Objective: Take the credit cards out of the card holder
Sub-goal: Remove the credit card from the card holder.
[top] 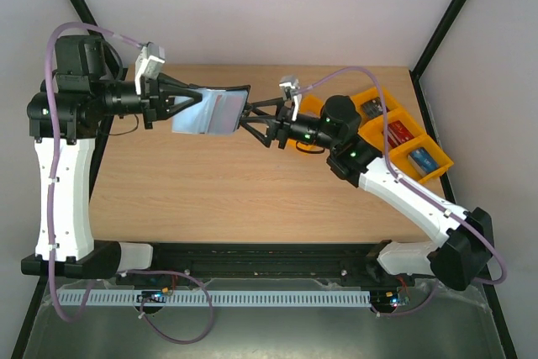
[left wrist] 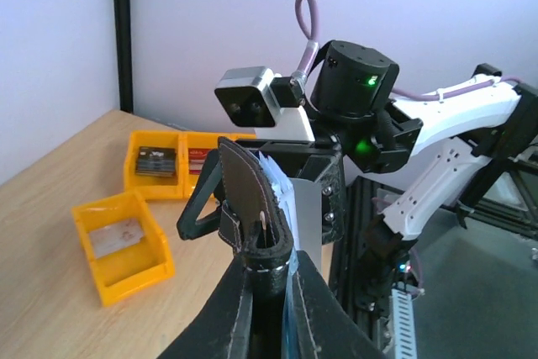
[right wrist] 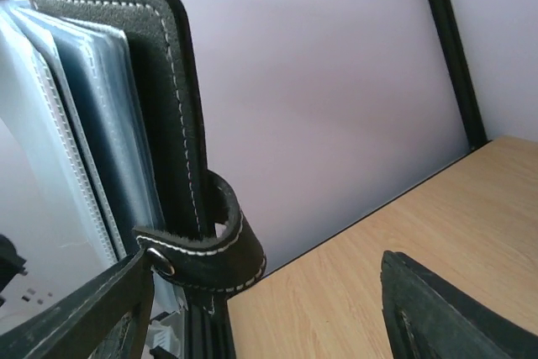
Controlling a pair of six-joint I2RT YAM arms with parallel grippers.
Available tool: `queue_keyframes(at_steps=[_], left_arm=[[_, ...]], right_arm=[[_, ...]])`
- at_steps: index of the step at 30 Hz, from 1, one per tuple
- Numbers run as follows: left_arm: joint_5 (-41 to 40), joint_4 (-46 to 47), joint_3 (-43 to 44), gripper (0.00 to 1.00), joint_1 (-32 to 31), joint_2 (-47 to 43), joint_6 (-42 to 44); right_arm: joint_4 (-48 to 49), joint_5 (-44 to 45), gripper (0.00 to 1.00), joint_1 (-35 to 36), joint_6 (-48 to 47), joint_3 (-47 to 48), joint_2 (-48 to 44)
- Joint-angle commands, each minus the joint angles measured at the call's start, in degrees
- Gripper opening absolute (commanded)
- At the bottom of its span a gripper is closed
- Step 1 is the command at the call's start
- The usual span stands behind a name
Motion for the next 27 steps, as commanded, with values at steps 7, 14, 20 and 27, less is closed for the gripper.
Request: queue_keyframes(at_steps=[7,14,20,27], left_arm=[[3.3,4.3,1.3,0.02,-0.4,0.0,-7.8],[5.7,5.7,1.3,0.02,-0.6,0.2,-10.4],[5.9,5.7,1.3,0.02,-0.6,0.0,-10.5],[6.8,5.8,1.2,0.02,-0.7,0.0,-10.8]], right_arm=[[-8.3,-7.2,0.8,1.2,-13.6,3.7,-3.3],[-5.2,-10.3,0.79,1.2,-11.0,2.9,-4.0],[-1.8,-7.1,0.67,1.3,-7.3,3.4,-2.5],[-2.0,-4.7,0.53,1.3,-6.2,3.8,-0.9]])
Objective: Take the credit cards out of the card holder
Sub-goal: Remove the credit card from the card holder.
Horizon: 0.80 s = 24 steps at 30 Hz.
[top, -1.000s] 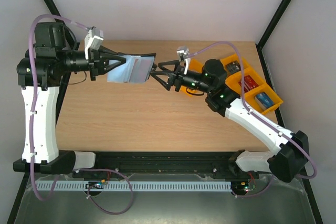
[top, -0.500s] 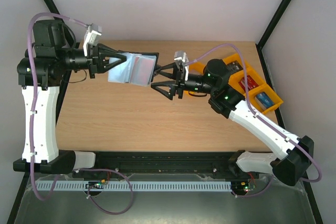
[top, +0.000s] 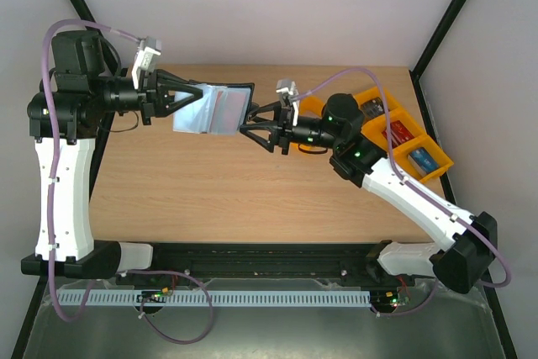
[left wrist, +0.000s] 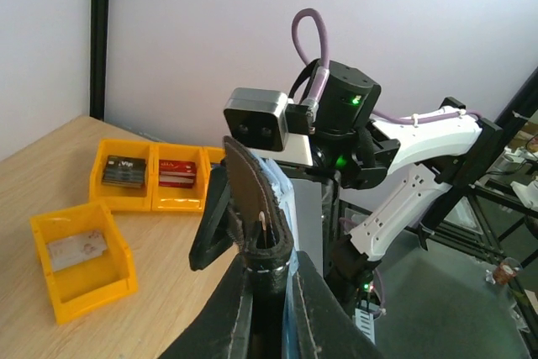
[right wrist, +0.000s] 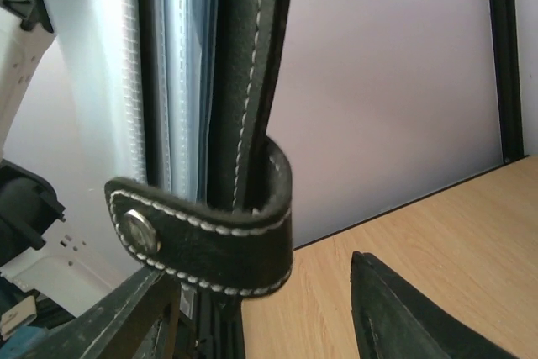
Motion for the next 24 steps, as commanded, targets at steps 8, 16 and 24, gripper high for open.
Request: queue_keyframes(at_steps=[8,16,24], left_arm=[[2.3,1.6,0.1,0.02,-1.1,-0.4,-1.3],[-2.2,3.3,-3.1,0.02,-2.8,-1.5,-2.0],[-6.0,6.5,-7.0,0.02,-4.5,-2.0,-4.1]], right_arm=[[4.6,0.1,0.54,0.4,2.4,1.8,2.0],[6.9,-3.3,0.62,0.9,4.8,3.2,3.7],[7.3,-3.8,0.71,2.1,6.4,4.3,5.0]])
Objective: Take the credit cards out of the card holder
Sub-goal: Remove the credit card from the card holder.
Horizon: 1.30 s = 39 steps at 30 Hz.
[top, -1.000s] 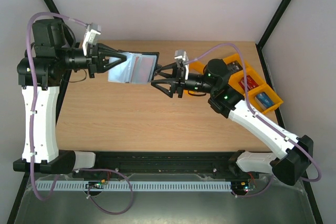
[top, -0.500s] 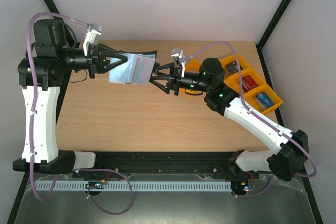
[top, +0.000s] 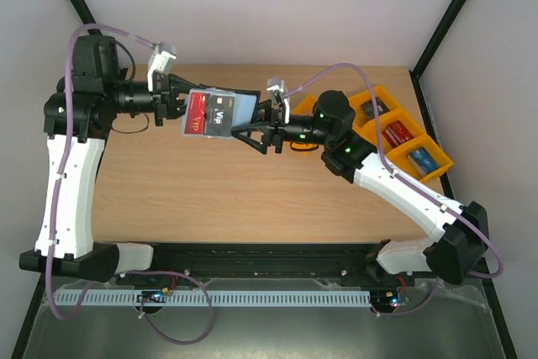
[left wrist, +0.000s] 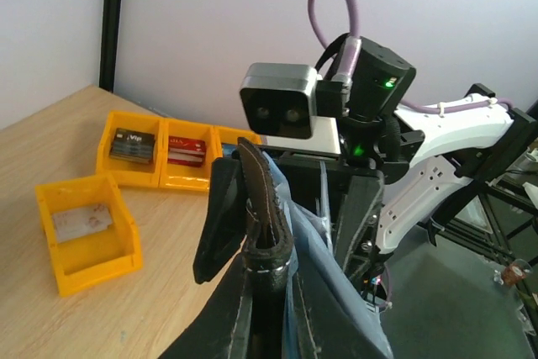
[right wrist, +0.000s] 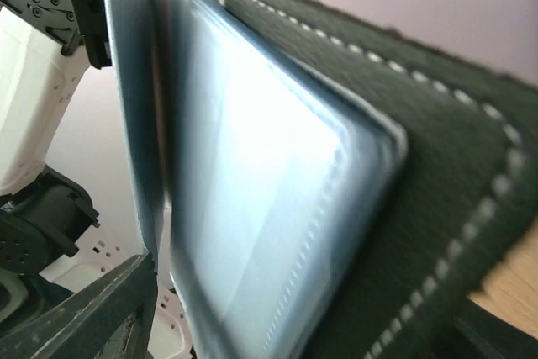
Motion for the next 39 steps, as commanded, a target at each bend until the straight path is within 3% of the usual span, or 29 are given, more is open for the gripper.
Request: queue_keyframes(at_steps=[1,14,19,25,28,32,34,35,39], left_arm=[[-1.3,3.4,-2.0,0.02,-1.3,-1.3,-2.2],[-5.4,6.2,-5.5,0.02,-1.7,-1.7,-4.7],[-3.1,8.5,-6.5,0.02,-1.3,-1.6,-7.6],[-0.5,9.5,-6.7,0.02,-1.0,-1.7,-9.1],[-0.3,9.9,-6.9,0.02,-0.9,-1.7,-9.5],[-0.3,9.9,-7.1,0.02,-1.0,-1.8,-9.5],[-0.2,9.9,-7.6,0.02,-1.0,-1.9,-9.3],[0.0,10.0,-8.1,0.02,-1.0,-2.0,-9.3],[0.1,10.5,-9.8,0.02,-0.9,-2.3,-9.3]], right_arm=[[4.0,-0.8,0.71,1.2,1.8,2.6,1.0],[4.7,-4.9,0.84,1.8,1.3,1.6,1.2],[-2.7,-4.3,0.85,1.7,-4.8,0.7,-1.2],[-3.8,-7.0,0.87,1.5,-7.9,-1.6,-4.8],[-3.6,-8.0,0.87,1.5,-7.0,-1.1,-4.6],[3.6,-10.0,0.87,1.6,-0.5,-1.6,-3.3],[6.1,-6.1,0.8,1.5,2.7,-1.8,-2.9],[7.2,-2.8,0.71,1.6,4.4,-1.9,-2.7],[6.2,5.5,0.1,1.6,8.0,0.4,-1.0]])
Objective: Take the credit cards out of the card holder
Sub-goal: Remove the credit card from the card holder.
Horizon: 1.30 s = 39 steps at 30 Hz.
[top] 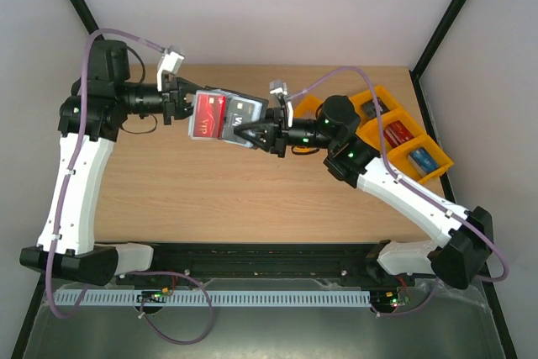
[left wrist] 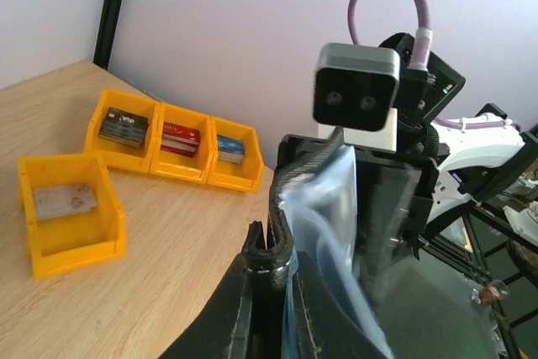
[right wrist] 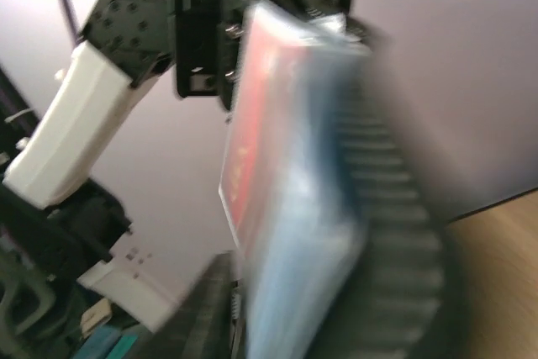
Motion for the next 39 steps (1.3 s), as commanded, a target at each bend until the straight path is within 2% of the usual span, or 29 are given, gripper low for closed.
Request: queue_keyframes(at_steps=[1,3,4,6,7,8,10,12,14,17,20,22,25,27,30,32,36,37,39], left_arm=[[1.5,1.6,-2.0,0.02,0.2,-1.3,-0.6],[0.8,1.9,-2.9,0.05,0.4,-1.5,-0.6],[0.0,1.8,-3.2,0.19,1.0,-1.5,-0.4],[-1.0,0.2,-3.2,0.56,2.8,-1.6,2.3],[-1.4,-1.0,-3.0,0.69,4.1,-1.6,4.4],[-1.7,-2.1,-2.9,0.77,5.6,-1.5,6.6],[-2.4,-3.6,-3.3,0.87,8.9,-1.3,10.1],[-1.4,-5.0,-4.8,0.93,12.1,-1.0,13.1],[-1.3,-5.1,-6.9,0.98,12.7,-1.5,15.1],[-5.0,-0.9,-10.4,0.99,8.1,-2.9,13.0],[-8.2,1.6,-12.6,0.99,2.6,-2.7,11.4],[-7.1,3.3,-13.0,0.99,2.3,-2.3,9.9],[-4.1,2.5,-13.0,0.99,2.8,-1.9,11.4],[0.6,-2.2,-12.6,0.99,2.8,-1.9,16.5],[6.0,-17.1,-10.0,0.99,2.8,-2.0,33.6],[5.5,-21.4,-8.5,0.99,2.8,-2.4,39.0],[6.0,-20.8,-8.5,0.98,2.9,-2.2,37.3],[7.0,-20.7,-8.8,0.96,2.8,-2.2,37.2],[9.1,-20.7,-9.0,0.83,2.6,-2.1,37.3]], right_arm=[[2.2,8.8,0.03,0.4,5.8,2.8,1.9],[-1.4,10.6,0.02,0.3,5.5,4.2,2.3],[-3.6,11.6,0.02,0.0,4.5,4.8,2.2],[-8.0,13.9,0.02,-0.7,2.9,5.6,1.5],[-10.0,15.0,0.02,-1.4,2.4,5.7,1.0],[-12.0,15.8,0.02,-2.2,2.1,5.9,0.5],[-17.4,18.8,0.02,-3.5,0.6,7.1,-0.4],[-24.3,23.1,0.02,-3.7,-2.6,9.8,-0.3],[-30.6,27.5,0.02,-3.6,-4.5,12.6,0.4],[-34.9,28.5,0.02,-3.7,-6.1,15.4,1.9],[-31.5,17.1,0.02,-3.5,-7.5,14.8,2.4],[-28.6,8.8,0.02,-3.4,-8.6,13.6,1.9],[-29.8,1.2,0.02,-3.5,-13.4,13.1,1.2],[-27.5,-4.8,0.02,-3.5,-13.8,11.6,0.1],[-25.3,-15.7,0.02,-3.5,-13.9,10.6,-0.8],[-26.7,-16.4,0.02,-3.5,-15.6,10.6,-1.6],[-27.0,-16.4,0.02,-3.5,-16.8,10.3,-2.5],[-26.9,-16.3,0.02,-3.5,-16.6,10.3,-2.6],[-27.2,-14.7,0.02,-3.4,-16.6,10.4,-2.7]])
